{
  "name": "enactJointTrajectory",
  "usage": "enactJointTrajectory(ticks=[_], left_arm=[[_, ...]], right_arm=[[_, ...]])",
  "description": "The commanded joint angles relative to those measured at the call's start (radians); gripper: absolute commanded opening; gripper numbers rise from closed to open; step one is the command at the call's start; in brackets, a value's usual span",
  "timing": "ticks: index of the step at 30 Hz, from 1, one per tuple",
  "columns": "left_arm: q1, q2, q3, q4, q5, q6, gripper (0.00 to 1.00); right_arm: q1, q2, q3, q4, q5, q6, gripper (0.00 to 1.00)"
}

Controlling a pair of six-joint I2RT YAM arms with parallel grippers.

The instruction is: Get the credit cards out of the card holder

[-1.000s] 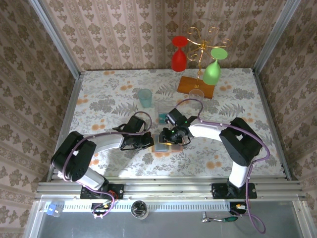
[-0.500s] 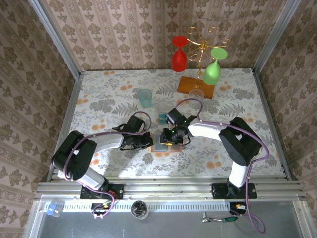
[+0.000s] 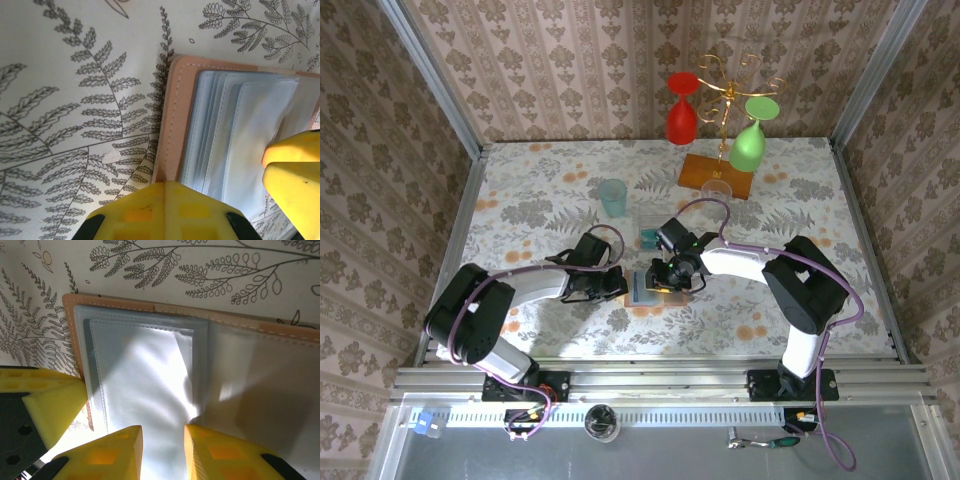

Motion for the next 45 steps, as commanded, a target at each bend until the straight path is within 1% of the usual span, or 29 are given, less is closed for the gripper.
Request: enactJointTrajectory(ticks=[1, 10, 17, 21, 36, 43, 45], left_arm=[[0.011, -0.049, 0.021, -0.051, 0.002, 0.014, 0.01], [0.004, -0.089, 0.036, -0.008, 0.031, -0.028, 0.09], [-0.015, -0.048, 0.008, 0.154, 0.086, -0.115, 0.21], [-0.03, -0.023, 0.013, 0.181, 0.088, -0.127, 0.26], [-0.038, 0.028, 0.008, 0.198, 0.088, -0.14, 0.26], [-0.044, 0.041, 0.011, 0.24, 0.1, -0.16, 0.2], [-0.045, 0.042, 0.012, 0.244, 0.099, -0.166, 0.19]], right_arm=[[-0.009, -0.016, -0.008, -0.017, 0.014, -0.004, 0.28], [-0.016, -0.019, -0.028, 0.007, 0.001, 0.005, 0.25], [-0.023, -0.025, -0.039, 0.019, -0.01, 0.009, 0.24], [-0.025, -0.027, -0.039, 0.021, -0.013, 0.009, 0.24], [-0.026, -0.035, -0.042, 0.023, -0.018, 0.014, 0.24], [-0.026, -0.044, -0.041, 0.026, -0.023, 0.016, 0.24], [-0.026, -0.049, -0.039, 0.021, -0.023, 0.014, 0.24]])
